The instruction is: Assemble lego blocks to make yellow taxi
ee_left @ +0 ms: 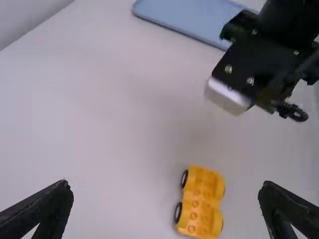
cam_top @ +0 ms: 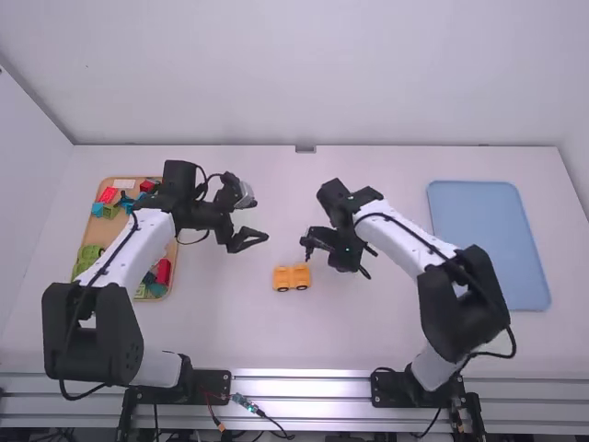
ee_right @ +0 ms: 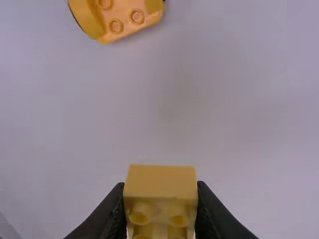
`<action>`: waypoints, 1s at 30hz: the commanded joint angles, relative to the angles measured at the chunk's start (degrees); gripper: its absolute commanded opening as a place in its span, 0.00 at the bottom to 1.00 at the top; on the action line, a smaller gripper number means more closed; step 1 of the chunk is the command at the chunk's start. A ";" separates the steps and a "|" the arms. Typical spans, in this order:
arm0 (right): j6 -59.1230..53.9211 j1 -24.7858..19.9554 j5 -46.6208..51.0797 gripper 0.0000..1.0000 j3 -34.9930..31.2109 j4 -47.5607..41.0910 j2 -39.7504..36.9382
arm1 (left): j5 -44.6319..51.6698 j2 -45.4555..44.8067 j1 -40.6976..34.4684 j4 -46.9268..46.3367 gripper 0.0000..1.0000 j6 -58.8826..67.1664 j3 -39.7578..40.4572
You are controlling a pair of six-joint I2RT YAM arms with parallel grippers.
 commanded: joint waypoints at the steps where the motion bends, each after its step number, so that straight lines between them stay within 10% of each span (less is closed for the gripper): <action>1: -2.08 0.70 1.62 0.04 0.70 0.37 4.07 | -0.61 0.16 0.24 -0.32 0.99 4.05 0.94; 25: -1.68 2.80 1.81 0.17 -3.04 8.44 12.53 | -1.90 0.16 0.37 -1.22 0.99 6.39 0.94; 30: 0.17 2.80 3.10 0.44 -3.39 8.37 12.42 | -1.86 0.16 0.37 -1.22 0.99 6.39 0.94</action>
